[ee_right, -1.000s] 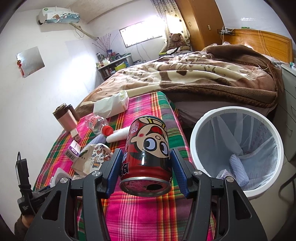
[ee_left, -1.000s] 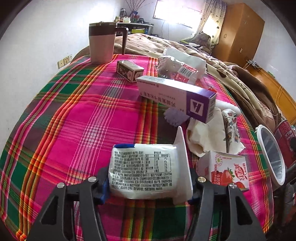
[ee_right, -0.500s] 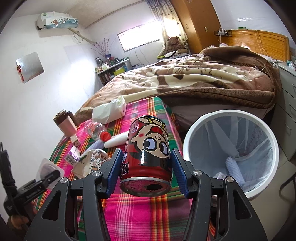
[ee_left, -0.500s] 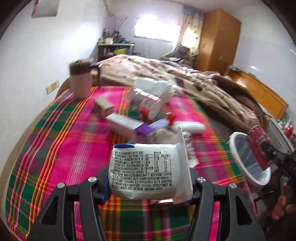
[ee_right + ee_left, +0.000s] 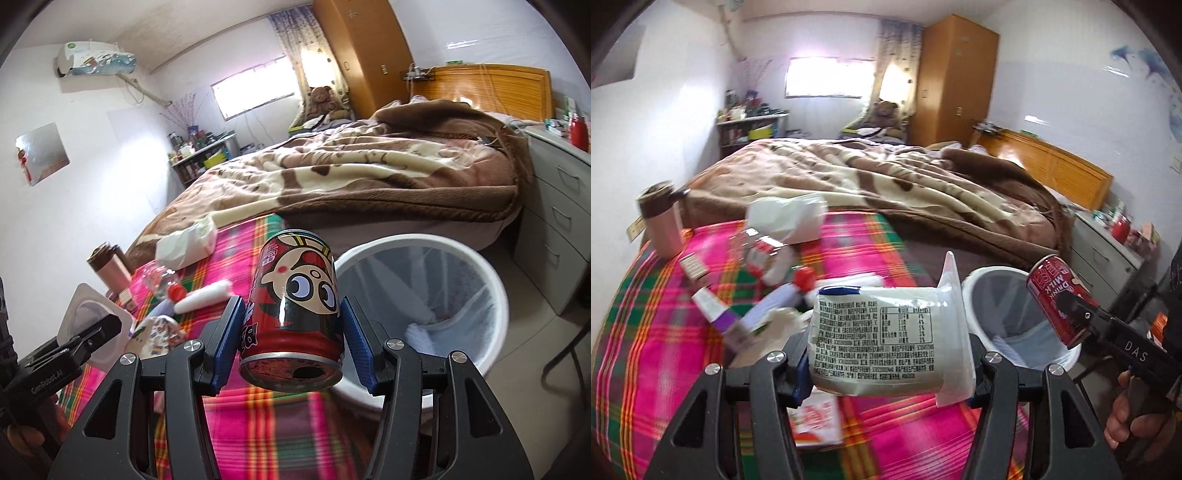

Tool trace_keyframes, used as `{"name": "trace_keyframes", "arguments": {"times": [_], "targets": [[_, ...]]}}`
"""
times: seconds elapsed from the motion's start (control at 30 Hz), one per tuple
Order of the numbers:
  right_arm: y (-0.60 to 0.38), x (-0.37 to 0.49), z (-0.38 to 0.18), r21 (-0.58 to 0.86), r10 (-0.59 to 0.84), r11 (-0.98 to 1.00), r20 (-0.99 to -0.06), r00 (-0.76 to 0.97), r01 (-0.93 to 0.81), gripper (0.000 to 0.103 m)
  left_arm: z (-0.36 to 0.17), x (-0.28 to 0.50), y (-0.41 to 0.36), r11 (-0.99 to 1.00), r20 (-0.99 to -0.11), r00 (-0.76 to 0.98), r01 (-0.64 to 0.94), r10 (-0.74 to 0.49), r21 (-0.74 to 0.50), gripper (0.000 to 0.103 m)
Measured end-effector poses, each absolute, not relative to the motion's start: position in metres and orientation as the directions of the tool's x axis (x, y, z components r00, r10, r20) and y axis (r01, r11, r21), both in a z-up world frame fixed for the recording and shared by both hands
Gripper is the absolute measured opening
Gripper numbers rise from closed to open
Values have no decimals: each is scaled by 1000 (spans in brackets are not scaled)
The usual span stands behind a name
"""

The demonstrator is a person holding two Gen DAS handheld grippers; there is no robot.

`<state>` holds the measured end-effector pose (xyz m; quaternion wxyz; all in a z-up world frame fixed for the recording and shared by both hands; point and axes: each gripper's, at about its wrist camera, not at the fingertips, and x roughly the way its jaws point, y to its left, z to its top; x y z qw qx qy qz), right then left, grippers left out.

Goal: Collect trash
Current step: 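Carry the can and cup over the wastebasket and open both tools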

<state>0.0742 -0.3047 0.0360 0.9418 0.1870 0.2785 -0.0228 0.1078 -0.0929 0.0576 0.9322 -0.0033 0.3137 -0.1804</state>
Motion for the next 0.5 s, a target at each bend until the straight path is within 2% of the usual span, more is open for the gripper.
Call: {"name": "trace_keyframes", "arguments": {"times": [0.5], "targets": [[-357,75,22,313,-43,912,-571,820,266,55,51,116,-192,845,-586,648,520,-486,-125,62]]}}
